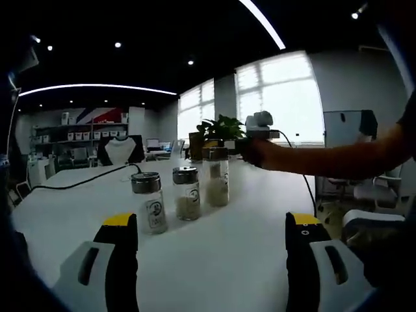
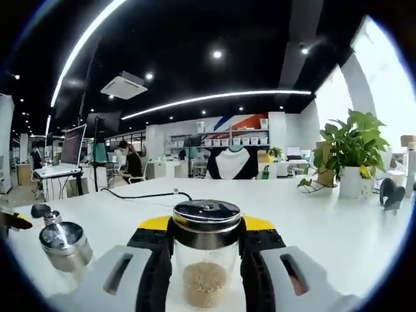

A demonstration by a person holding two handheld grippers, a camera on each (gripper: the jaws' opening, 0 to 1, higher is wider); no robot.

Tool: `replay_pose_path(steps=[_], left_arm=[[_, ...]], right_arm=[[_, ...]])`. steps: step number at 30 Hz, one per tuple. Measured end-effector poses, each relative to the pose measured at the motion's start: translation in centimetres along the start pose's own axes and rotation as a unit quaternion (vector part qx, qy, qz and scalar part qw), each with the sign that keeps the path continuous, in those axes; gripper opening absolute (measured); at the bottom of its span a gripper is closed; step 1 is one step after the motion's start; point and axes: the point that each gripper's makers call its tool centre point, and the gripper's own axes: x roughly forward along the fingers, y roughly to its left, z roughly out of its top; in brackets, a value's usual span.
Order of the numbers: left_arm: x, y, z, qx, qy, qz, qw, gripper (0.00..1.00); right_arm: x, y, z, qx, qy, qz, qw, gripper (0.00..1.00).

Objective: Rotate the seasoning bottle until the label or dispensing opening points toward the visible target arrow and the bottle remains upright within the marked orientation range

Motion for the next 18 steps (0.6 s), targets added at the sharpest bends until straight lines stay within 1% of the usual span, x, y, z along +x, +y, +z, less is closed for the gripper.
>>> replay_pose_path(steps=[1, 4, 8, 13, 16, 18], left_arm=[[0.1, -0.2, -0.1, 0.003, 0.002, -0.002, 1.0000, 0.98], [0.1, -0.4, -0.2, 0.005, 0.003, -0.004, 1.0000, 0.97], [0.1, -0.6, -0.3, -0.004, 0.002, -0.010, 0.9999, 0.95], [0.1, -0.7, -0.1, -0.004, -0.007, -0.014, 0.9999, 0.93], [0.2, -1.0, 0.0, -0.004, -0.011, -0.021, 0.9997, 0.89], [0.2, -1.2, 0.1, -0.007, -0.011, -0.026, 0.9996, 0.89]], right_arm=[[-0.3, 0.3, 0.2, -0.011, -0.003, 0.005, 0.9999, 0.37], [-1.5, 1.0, 0.5, -0.016, -0.003, 0.005, 0.9998, 0.37], [-3.0, 2.5, 0.8, -0.050, -0.001, 0.012, 0.9987, 0.37], [-5.0, 3.9, 1.4, -0.049, -0.010, 0.015, 0.9986, 0.37], [-6.2, 4.5, 1.3, -0.054, -0.008, 0.016, 0.9984, 0.37], [-6.7, 4.7, 1.2, -0.052, -0.009, 0.015, 0.9985, 0.37]])
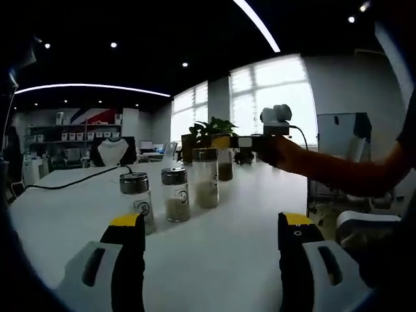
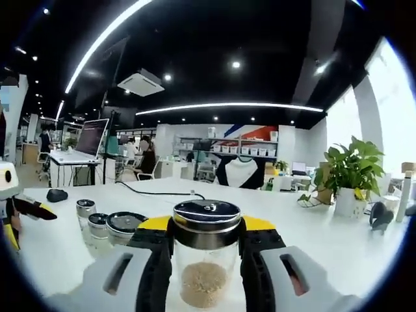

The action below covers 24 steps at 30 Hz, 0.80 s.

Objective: Rotate the seasoning bottle until the label or dispensing opening points toward the visible target arrow and the bottle remains upright within the marked orientation range

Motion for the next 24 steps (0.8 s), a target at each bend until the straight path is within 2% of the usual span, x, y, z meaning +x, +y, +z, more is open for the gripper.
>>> replay_pose_path(steps=[6, 12, 16, 20, 22, 24], left_arm=[[0.3, -0.5, -0.5, -0.001, 0.012, -0.005, 0.9999, 0.92], [0.4, -0.8, -0.4, 0.004, 0.014, -0.007, 0.9999, 0.92], [0.4, -0.9, -0.3, 0.004, 0.012, -0.007, 0.9999, 0.92], [0.5, -1.0, -0.5, 0.004, 0.013, -0.010, 0.9999, 0.92], [0.7, -1.3, -0.6, 0.004, 0.013, -0.013, 0.9998, 0.92], [0.8, -1.5, -0.7, 0.006, 0.016, -0.016, 0.9997, 0.92]], right_arm=[[-2.0, 1.7, -0.2, -0.015, 0.003, 0.010, 0.9998, 0.37], [-3.8, 3.8, 0.6, 0.017, -0.016, 0.034, 0.9991, 0.37], [-4.6, 5.6, 0.9, -0.005, -0.016, 0.046, 0.9988, 0.37], [-5.3, 7.7, 1.6, 0.047, -0.036, 0.085, 0.9946, 0.37], [-5.7, 9.5, 1.9, 0.064, -0.042, 0.120, 0.9898, 0.37], [-5.7, 10.3, 2.0, 0.075, -0.044, 0.131, 0.9875, 0.37]])
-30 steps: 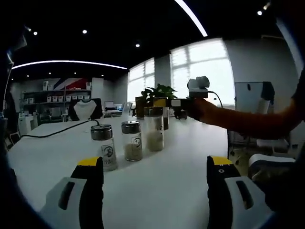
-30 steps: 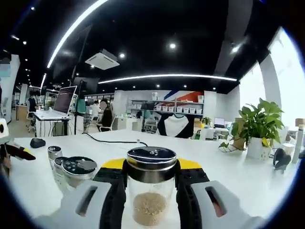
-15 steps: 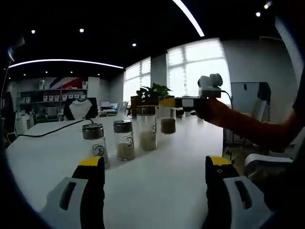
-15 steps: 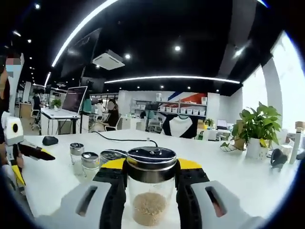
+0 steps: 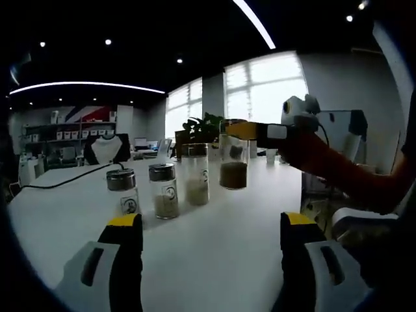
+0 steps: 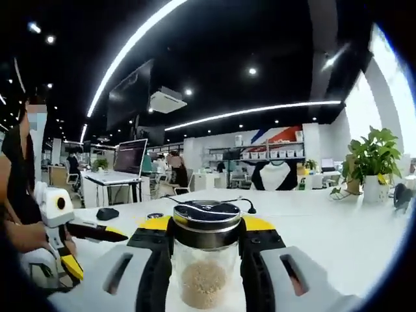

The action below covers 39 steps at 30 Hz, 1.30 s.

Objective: Rotate the seasoning bottle until the label or dispensing opening points toward the visible target arrow and the bottle remains upright within the marked orientation range

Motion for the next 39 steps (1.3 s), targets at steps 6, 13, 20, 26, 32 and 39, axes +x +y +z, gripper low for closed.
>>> replay_pose_path(steps=[6, 13, 20, 26, 32, 39], left_arm=[[0.1, -0.2, 0.0, 0.007, 0.000, -0.005, 1.0000, 0.91], [0.1, -0.9, 0.0, 0.029, -0.004, -0.016, 0.9995, 0.86], [0.2, -1.7, 0.1, 0.048, -0.006, -0.028, 0.9985, 0.77], [-0.1, -2.0, 0.5, 0.046, -0.019, -0.036, 0.9981, 0.63], [-0.1, -2.7, 0.6, 0.045, -0.026, -0.054, 0.9972, 0.55], [0.1, -3.4, 0.4, 0.045, -0.021, -0.069, 0.9964, 0.52]], right_arm=[[0.9, 3.1, -0.8, 0.001, 0.004, 0.050, 0.9988, 0.37], [1.2, 6.9, -1.5, 0.001, 0.006, 0.104, 0.9945, 0.37], [1.2, 10.6, -1.4, 0.011, 0.008, 0.154, 0.9880, 0.37], [1.2, 12.7, -1.7, 0.019, 0.009, 0.181, 0.9833, 0.37], [1.1, 14.3, -1.4, 0.034, 0.002, 0.213, 0.9764, 0.37], [0.9, 15.7, -0.9, 0.036, -0.007, 0.237, 0.9707, 0.37]])
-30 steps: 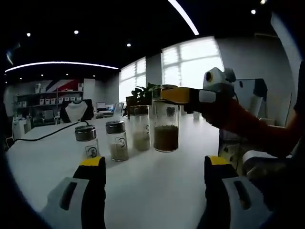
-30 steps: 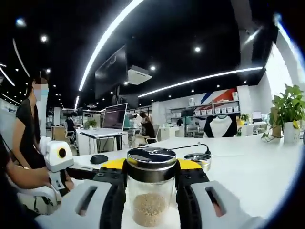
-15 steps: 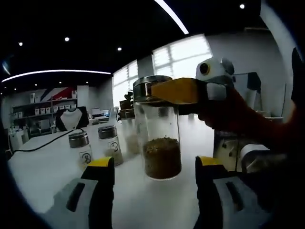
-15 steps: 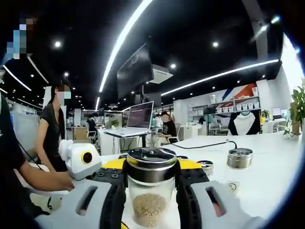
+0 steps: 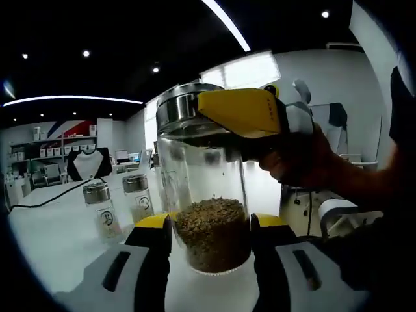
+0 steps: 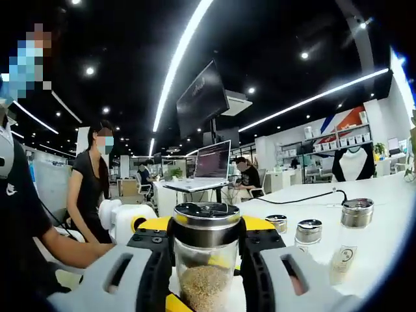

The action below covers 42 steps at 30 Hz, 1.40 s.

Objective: Rotate the seasoning bottle until the label or dispensing opening points toward the visible target arrow and the bottle remains upright within the marked orientation range

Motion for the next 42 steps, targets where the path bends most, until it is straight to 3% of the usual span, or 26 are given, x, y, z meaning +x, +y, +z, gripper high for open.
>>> replay_pose_path(steps=[3, 9, 13, 16, 19, 25, 27, 33, 39, 42], left_arm=[[0.0, -0.3, 0.0, -0.008, 0.000, -0.008, 0.9999, 0.50], [-0.1, 0.1, 0.0, -0.022, 0.006, 0.014, 0.9997, 0.49], [0.0, 0.5, -0.6, -0.023, 0.023, 0.036, 0.9988, 0.48], [-0.3, 1.4, -1.1, -0.005, 0.034, 0.072, 0.9968, 0.48], [-0.4, 1.7, -1.3, -0.002, 0.040, 0.085, 0.9956, 0.47], [-0.6, 2.5, -1.4, 0.013, 0.043, 0.119, 0.9918, 0.46], [-0.7, 2.6, -1.2, 0.006, 0.036, 0.125, 0.9915, 0.46], [-0.9, 2.8, -0.9, 0.027, 0.036, 0.143, 0.9887, 0.46], [-1.2, 3.5, -1.1, 0.059, 0.045, 0.180, 0.9809, 0.46], [-1.2, 3.9, -1.2, 0.058, 0.049, 0.180, 0.9806, 0.46]], right_arm=[[0.1, 0.2, 0.0, -0.002, 0.001, 0.004, 1.0000, 0.37], [0.2, 0.0, -0.1, 0.004, -0.013, -0.010, 0.9999, 0.37], [0.4, -0.5, -0.7, 0.008, -0.014, -0.038, 0.9991, 0.38], [0.4, -1.0, -1.2, 0.026, -0.034, -0.069, 0.9967, 0.38], [0.5, -1.2, -1.6, 0.023, -0.041, -0.089, 0.9949, 0.38], [0.9, -2.4, -2.7, -0.019, -0.006, -0.146, 0.9891, 0.42], [1.0, -3.0, -3.0, -0.021, -0.011, -0.170, 0.9851, 0.45], [1.1, -3.1, -2.8, 0.009, -0.036, -0.176, 0.9837, 0.43], [1.6, -3.0, -2.9, 0.018, -0.037, -0.177, 0.9833, 0.42], [1.8, -3.3, -3.0, 0.024, -0.035, -0.179, 0.9829, 0.41]])
